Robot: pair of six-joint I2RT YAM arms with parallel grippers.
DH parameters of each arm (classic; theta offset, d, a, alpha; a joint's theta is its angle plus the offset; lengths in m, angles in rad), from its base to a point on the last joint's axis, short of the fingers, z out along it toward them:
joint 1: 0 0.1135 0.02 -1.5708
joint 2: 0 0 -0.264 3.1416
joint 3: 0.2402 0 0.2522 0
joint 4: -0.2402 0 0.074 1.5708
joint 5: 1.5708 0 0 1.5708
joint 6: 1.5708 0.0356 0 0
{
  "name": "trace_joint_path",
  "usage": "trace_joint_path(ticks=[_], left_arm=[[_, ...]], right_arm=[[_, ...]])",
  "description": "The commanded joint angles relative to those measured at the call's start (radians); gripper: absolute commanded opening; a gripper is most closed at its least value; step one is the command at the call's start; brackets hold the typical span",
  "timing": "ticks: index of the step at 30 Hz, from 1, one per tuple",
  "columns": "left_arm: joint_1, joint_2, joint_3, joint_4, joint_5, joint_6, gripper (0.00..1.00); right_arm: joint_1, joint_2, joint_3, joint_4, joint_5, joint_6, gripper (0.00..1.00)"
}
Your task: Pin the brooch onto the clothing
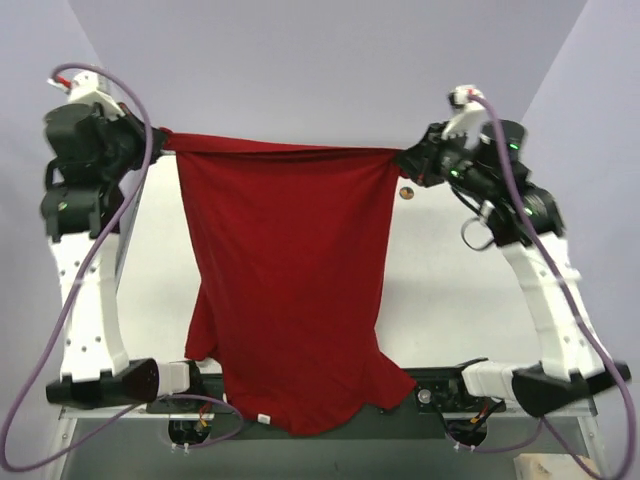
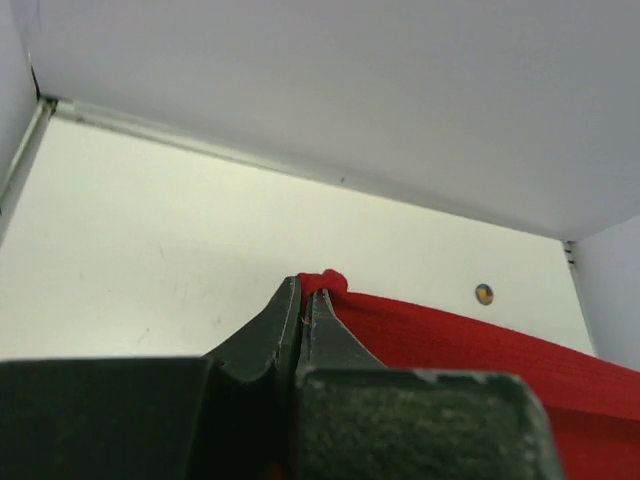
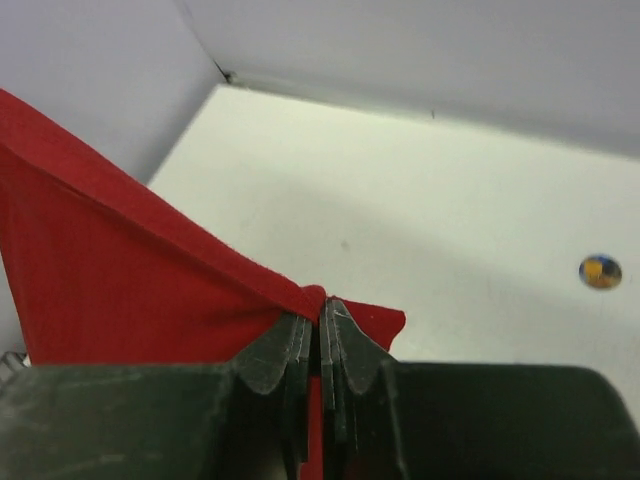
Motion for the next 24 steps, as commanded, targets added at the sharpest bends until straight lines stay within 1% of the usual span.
trace_joint_path(ticks=[1, 3, 4, 5, 6, 7, 8, 9, 10, 13, 15, 17, 19, 24], left_arm=[[0.002, 0.102, -0.118, 0.145, -0.090, -0.055, 0.00], [-0.001, 0.142, -0.174, 0.201, -0.108, -0.083, 0.00], [-0.001, 0.189, -0.188, 0.222, -0.117, -0.095, 0.00], [-0.004, 0.217, -0.204, 0.260, -0.119, -0.111, 0.00], [-0.002, 0.243, -0.211, 0.272, -0.122, -0.115, 0.00], [-0.005, 0.298, -0.221, 0.285, -0.131, -0.121, 0.00], [-0.007, 0.326, -0.225, 0.306, -0.142, -0.129, 0.00], [-0.010, 0.353, -0.227, 0.315, -0.145, -0.134, 0.00], [-0.010, 0.405, -0.230, 0.323, -0.142, -0.137, 0.00], [-0.015, 0.497, -0.218, 0.338, -0.118, -0.146, 0.00], [-0.016, 0.533, -0.218, 0.366, -0.117, -0.152, 0.00], [-0.016, 0.584, -0.193, 0.374, -0.116, -0.154, 0.00], [-0.016, 0.639, -0.166, 0.372, -0.116, -0.154, 0.00], [-0.016, 0.771, -0.028, 0.368, -0.073, -0.158, 0.00]], right_arm=[[-0.039, 0.164, -0.044, 0.078, 0.016, -0.008, 0.00], [-0.062, 0.254, -0.047, 0.122, -0.002, 0.003, 0.00], [-0.069, 0.290, -0.035, 0.134, -0.020, 0.014, 0.00], [-0.076, 0.322, -0.021, 0.141, -0.030, 0.015, 0.00], [-0.088, 0.391, -0.001, 0.145, -0.039, 0.017, 0.00], [-0.091, 0.426, 0.036, 0.145, -0.049, 0.015, 0.00], [-0.094, 0.462, 0.057, 0.147, -0.057, 0.015, 0.00], [-0.103, 0.530, 0.079, 0.148, -0.066, 0.014, 0.00], [-0.105, 0.566, 0.122, 0.148, -0.076, 0.012, 0.00], [-0.118, 0.695, 0.197, 0.150, -0.096, 0.011, 0.00], [-0.125, 0.791, 0.240, 0.150, -0.112, 0.008, 0.00], [-0.135, 0.875, 0.303, 0.145, -0.134, 0.008, 0.00], [-0.145, 0.925, 0.341, 0.145, -0.148, 0.015, 0.00], [-0.155, 1.066, 0.485, 0.162, -0.143, 0.034, 0.00]])
